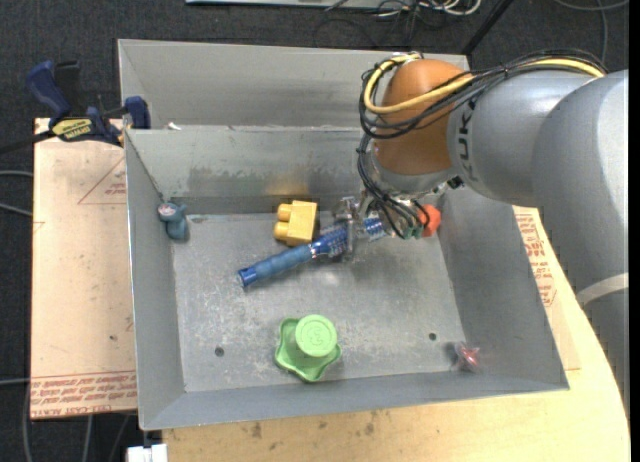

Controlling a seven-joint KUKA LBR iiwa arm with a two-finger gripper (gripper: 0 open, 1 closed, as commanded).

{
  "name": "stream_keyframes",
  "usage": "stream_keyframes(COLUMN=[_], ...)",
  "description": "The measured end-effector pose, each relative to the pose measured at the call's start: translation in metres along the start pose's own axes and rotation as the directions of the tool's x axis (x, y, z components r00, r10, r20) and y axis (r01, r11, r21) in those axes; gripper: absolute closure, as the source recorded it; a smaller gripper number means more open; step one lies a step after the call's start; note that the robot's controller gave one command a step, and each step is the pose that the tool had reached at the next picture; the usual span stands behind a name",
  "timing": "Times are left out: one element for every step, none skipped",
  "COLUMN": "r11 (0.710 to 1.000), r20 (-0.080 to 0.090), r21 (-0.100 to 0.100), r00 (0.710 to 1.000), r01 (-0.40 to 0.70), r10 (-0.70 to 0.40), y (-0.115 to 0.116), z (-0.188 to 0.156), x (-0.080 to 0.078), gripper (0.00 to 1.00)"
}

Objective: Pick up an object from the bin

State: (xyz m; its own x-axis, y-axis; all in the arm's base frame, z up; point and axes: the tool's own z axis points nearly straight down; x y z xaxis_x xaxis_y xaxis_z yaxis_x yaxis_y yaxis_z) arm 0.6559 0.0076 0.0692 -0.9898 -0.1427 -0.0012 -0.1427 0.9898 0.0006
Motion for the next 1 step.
stream_keyframes(r11=[1.000], r20=[0.007], r21=[0.002], r00=[1.000], r01=[0.013], r10=[-0.013], y=[0.0083], z=[-0.1278], x=[0.0312], gripper=[1.00])
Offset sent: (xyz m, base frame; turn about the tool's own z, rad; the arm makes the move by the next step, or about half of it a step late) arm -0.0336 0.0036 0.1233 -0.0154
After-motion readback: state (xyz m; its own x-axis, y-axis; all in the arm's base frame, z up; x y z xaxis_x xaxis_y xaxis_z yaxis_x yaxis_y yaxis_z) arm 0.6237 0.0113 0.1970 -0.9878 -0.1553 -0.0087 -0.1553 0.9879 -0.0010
